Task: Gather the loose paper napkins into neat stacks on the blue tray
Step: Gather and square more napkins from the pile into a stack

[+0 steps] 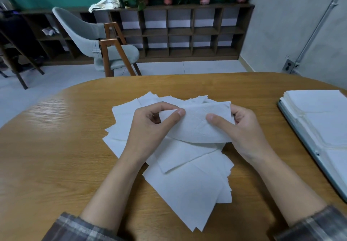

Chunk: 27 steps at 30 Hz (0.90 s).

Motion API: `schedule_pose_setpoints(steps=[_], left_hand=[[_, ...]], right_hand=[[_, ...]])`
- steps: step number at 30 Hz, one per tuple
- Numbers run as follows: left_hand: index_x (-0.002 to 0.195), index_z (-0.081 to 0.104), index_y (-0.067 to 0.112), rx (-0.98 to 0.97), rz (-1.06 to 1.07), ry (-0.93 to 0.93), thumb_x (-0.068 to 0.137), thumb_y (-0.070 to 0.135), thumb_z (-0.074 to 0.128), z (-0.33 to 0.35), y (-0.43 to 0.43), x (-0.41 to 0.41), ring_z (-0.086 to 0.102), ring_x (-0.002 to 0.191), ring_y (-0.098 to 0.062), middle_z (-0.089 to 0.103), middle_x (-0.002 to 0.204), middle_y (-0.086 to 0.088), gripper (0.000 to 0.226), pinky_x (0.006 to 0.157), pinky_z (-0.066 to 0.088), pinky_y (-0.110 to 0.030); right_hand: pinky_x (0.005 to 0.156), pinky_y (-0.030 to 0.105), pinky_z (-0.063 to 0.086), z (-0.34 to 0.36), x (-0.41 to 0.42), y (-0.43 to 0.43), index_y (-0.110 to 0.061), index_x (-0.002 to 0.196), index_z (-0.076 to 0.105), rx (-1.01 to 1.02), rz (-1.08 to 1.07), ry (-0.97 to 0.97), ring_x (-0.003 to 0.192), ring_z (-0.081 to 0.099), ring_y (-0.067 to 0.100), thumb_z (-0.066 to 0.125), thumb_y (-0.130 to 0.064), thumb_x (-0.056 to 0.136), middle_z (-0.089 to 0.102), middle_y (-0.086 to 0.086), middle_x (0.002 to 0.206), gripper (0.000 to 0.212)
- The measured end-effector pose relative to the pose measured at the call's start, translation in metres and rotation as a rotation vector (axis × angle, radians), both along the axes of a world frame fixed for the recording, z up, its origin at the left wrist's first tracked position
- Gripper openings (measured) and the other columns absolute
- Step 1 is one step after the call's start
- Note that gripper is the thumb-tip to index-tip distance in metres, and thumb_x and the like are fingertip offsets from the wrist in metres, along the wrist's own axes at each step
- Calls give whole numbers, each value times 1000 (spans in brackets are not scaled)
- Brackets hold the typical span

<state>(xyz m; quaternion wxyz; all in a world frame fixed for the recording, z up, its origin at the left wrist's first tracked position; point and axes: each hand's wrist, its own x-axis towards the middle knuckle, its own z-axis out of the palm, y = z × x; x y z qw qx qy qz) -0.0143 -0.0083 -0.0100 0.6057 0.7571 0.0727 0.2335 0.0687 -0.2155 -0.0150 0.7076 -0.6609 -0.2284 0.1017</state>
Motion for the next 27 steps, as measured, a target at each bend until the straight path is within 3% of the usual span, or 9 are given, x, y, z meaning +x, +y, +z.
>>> schedule_pose_setpoints(steps=[5, 8, 11, 13, 15, 17, 20, 24, 27], left_hand=[[87, 84, 25, -20, 56, -27, 85, 30, 87, -1, 0, 2, 36, 64, -18, 60, 68, -14, 7, 57, 34, -19], [86, 84, 19, -35, 77, -34, 83, 27, 89, -2, -2, 3, 33, 58, -12, 47, 58, 2, 10, 54, 30, -18], [84, 83, 23, 4, 115, -47, 82, 29, 90, -6, -2, 4, 31, 59, -14, 42, 57, 7, 10, 55, 29, -22], [87, 81, 24, 36, 133, -67, 82, 29, 91, -9, -2, 3, 29, 58, -14, 37, 58, 8, 12, 55, 28, -22], [97, 77, 28, 97, 141, -66, 82, 27, 91, -11, -4, 3, 32, 57, -13, 38, 60, 6, 20, 55, 32, -20], [111, 71, 30, 144, 123, -38, 82, 24, 92, -14, -7, 5, 46, 59, -9, 51, 66, 13, 36, 60, 42, -17], [117, 56, 30, 259, -5, 48, 80, 27, 92, -20, -7, 7, 65, 74, -11, 66, 95, 13, 52, 67, 50, -21], [94, 61, 32, 657, -212, 145, 71, 49, 92, -27, -5, 2, 58, 96, -6, 60, 100, 18, 42, 79, 44, -22], [98, 62, 38, 745, -327, 220, 64, 57, 93, -26, -4, -2, 49, 113, -6, 52, 114, 21, 50, 93, 41, -19]], right_hand=[[75, 22, 60, -1, 1, 2, -20, 105, 77, 1, -28, 12, 96, 77, 14, 72, -14, 95, 81, -3, 103, 13], [75, 24, 61, 1, -1, 3, -20, 115, 72, -8, -28, -10, 96, 77, 18, 72, -12, 96, 80, -1, 104, 21], [72, 30, 62, 4, -2, 1, -36, 135, 52, 20, 39, -32, 92, 77, 25, 75, -6, 93, 77, 8, 107, 56], [76, 28, 60, 3, -1, -1, -33, 130, 59, -27, 53, -115, 95, 75, 20, 73, -1, 94, 76, 2, 112, 51], [84, 18, 53, -1, 4, -2, -19, 110, 78, -153, 41, -204, 102, 72, 8, 69, 3, 96, 79, -7, 107, 27], [87, 11, 49, -7, 10, -2, -14, 97, 83, -216, -10, -192, 103, 71, 1, 66, 5, 98, 81, -11, 101, 26], [88, 8, 47, -14, 20, -6, -15, 101, 83, -218, -203, -176, 104, 68, -7, 64, 1, 99, 80, -18, 103, 25], [94, 7, 46, -21, 27, -11, -17, 107, 83, -218, -358, -182, 107, 64, -14, 63, -2, 101, 76, -24, 109, 25], [94, 5, 45, -20, 26, -11, -21, 110, 82, -233, -365, -158, 110, 62, -15, 63, -1, 99, 75, -25, 113, 29]])
